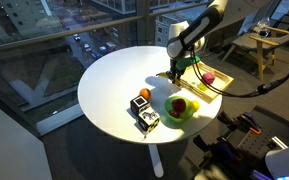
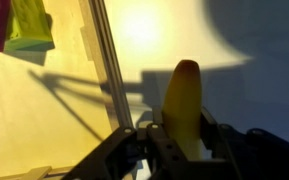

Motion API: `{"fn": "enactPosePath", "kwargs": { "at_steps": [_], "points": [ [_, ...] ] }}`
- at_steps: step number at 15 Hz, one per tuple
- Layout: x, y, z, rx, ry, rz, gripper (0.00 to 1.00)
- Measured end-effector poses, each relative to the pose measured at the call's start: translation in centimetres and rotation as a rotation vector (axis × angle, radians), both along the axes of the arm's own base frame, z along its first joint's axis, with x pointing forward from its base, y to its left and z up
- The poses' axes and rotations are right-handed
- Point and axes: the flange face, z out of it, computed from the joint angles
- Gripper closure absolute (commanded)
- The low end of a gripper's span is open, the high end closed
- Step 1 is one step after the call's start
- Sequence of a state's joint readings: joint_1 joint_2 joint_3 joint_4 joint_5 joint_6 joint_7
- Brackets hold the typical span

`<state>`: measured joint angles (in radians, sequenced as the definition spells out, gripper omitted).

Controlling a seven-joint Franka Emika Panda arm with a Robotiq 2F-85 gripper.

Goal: Put the banana inside the bowl

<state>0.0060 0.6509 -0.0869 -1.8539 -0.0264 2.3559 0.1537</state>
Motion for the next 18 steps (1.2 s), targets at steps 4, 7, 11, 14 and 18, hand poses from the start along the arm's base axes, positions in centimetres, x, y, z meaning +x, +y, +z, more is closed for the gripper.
{"fn": "enactPosePath", "kwargs": {
  "at_steps": [4, 7, 11, 14, 18],
  "points": [
    [0.0, 0.0, 2.2, -0.012, -0.013, -0.023, 0.87],
    [-0.2, -0.5, 3.8, -0.018, -0.024, -0.055, 0.87],
    [-1.3, -1.5, 5.4, -0.027, -0.033, -0.106, 0.87],
    [-2.4, -2.1, 6.6, -0.029, -0.034, -0.126, 0.87],
    [-4.3, -2.1, 7.8, -0.027, -0.028, -0.125, 0.87]
  ]
}}
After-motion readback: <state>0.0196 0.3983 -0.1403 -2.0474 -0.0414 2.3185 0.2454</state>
